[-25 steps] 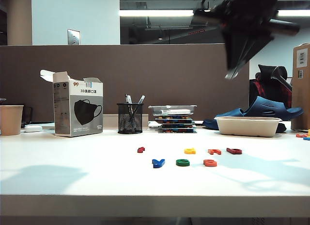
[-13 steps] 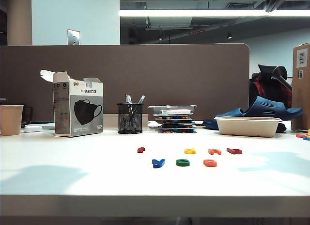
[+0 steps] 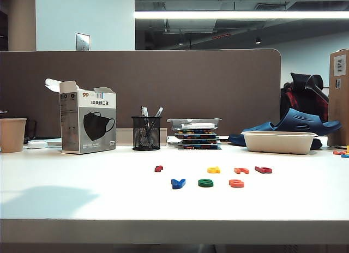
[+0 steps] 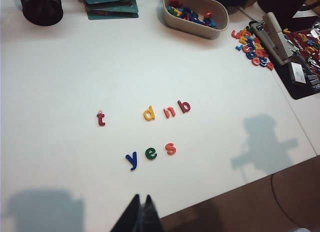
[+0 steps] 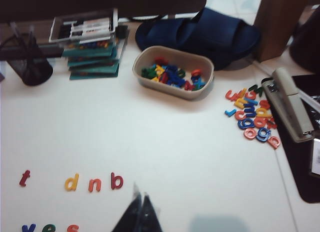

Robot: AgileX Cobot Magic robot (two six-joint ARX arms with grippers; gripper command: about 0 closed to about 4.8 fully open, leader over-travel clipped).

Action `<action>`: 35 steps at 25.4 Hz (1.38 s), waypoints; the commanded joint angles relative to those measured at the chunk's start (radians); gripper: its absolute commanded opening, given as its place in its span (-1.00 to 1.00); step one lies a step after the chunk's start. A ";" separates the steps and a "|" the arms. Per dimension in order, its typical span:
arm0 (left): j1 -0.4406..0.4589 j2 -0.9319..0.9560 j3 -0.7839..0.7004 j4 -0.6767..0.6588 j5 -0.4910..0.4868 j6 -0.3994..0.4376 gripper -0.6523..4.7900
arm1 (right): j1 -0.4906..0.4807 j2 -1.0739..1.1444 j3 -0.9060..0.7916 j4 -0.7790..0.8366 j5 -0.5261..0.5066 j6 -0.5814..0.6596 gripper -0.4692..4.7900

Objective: Select the appropriate letters from the row of letter magnets placed on the table to arrange into the word "yes".

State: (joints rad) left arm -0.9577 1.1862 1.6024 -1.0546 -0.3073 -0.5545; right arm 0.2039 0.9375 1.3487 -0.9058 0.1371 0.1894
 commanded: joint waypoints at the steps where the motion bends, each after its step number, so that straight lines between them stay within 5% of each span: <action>1: 0.000 -0.002 0.003 0.008 -0.003 0.001 -0.78 | -0.007 -0.055 -0.039 0.016 0.004 -0.004 -0.83; 13: 0.000 -0.002 0.003 0.008 -0.003 0.001 -0.78 | -0.007 -0.344 -0.420 0.206 0.001 -0.004 -0.83; 25: 0.000 0.000 0.002 0.012 0.002 0.009 -0.78 | -0.007 -0.510 -0.856 0.566 -0.066 -0.040 -0.83; 35: 0.001 0.002 -0.110 0.212 -0.148 0.298 -0.78 | -0.007 -0.513 -1.030 0.769 -0.068 -0.042 -0.83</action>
State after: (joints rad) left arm -0.9577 1.1892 1.5040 -0.9039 -0.4221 -0.3241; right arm 0.1970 0.4252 0.3176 -0.1680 0.0708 0.1513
